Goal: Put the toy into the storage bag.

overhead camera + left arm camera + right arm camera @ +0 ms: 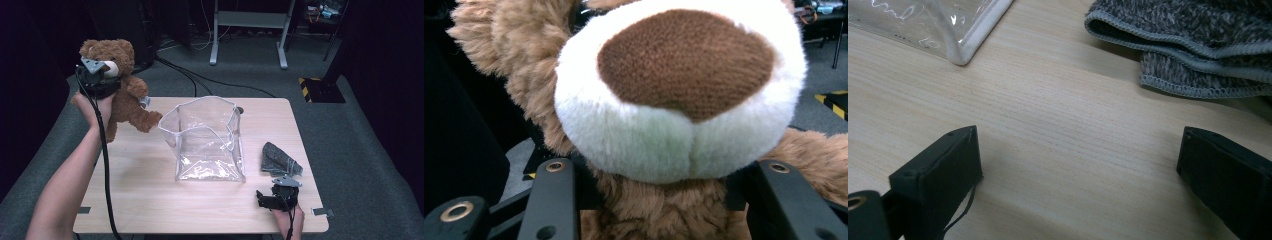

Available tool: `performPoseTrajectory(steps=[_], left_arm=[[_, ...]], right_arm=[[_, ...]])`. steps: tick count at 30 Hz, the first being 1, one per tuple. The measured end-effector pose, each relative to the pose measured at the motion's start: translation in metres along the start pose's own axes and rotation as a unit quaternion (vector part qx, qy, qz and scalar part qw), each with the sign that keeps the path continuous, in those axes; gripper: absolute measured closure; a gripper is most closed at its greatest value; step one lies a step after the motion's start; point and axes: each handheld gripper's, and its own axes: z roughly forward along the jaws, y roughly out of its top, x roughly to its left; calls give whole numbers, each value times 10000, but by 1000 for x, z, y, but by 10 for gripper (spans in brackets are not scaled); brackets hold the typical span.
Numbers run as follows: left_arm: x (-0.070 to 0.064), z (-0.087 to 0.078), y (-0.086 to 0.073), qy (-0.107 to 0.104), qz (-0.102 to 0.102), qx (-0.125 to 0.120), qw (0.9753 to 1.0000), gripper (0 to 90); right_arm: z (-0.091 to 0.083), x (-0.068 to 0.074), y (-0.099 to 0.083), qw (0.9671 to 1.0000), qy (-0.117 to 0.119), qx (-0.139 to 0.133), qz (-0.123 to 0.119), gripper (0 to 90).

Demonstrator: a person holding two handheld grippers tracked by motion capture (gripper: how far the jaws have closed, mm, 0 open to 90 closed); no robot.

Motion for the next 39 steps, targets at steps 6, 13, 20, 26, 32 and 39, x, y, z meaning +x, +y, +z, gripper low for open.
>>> performPoseTrajectory(steps=[6,13,20,26,32,39], left_arm=[[0,-9,18,0,-20,-148,9999,501],[-14,-21,37,-225,-26,-372,9990,501],[-41,-30,55,-593,15,-572,9966,500],[-69,-31,64,-890,53,-656,9939,498],[-100,-27,68,-1166,71,-685,9908,496],[-130,-23,74,-1422,163,-714,9871,493]], right_arm=[[0,0,0,10000,2,-8,-17,34],[0,0,0,10000,1,-2,-19,33],[0,0,0,10000,0,-10,-25,33],[0,0,0,10000,-13,8,26,33],[0,0,0,10000,-11,5,26,33],[0,0,0,10000,-17,8,33,33]])
